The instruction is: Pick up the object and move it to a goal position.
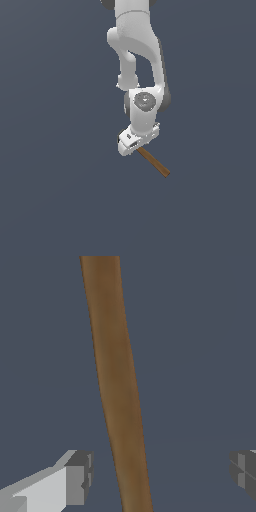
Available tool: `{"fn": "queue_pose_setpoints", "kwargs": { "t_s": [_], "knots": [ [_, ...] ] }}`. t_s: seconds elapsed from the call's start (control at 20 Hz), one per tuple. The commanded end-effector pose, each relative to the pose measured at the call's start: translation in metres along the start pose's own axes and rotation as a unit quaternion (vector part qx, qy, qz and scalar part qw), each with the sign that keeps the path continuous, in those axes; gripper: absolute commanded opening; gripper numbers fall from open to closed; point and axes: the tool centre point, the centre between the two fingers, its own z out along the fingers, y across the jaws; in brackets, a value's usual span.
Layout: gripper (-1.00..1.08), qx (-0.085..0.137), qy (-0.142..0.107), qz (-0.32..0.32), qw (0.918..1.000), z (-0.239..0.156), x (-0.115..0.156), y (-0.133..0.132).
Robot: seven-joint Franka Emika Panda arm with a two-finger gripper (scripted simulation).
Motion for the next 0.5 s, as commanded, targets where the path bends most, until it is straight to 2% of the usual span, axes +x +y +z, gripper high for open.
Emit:
{"fn": "queue_pose_setpoints", "kwargs": {
  "t_s": [0.0, 0.45],
  "knots": [
    [1.00, 0.000, 0.000, 0.000, 1.0000, 0.006, 0.000, 0.000],
    [1.00, 0.000, 0.000, -0.003, 1.0000, 0.044, -0.001, -0.001]
  ]
}}
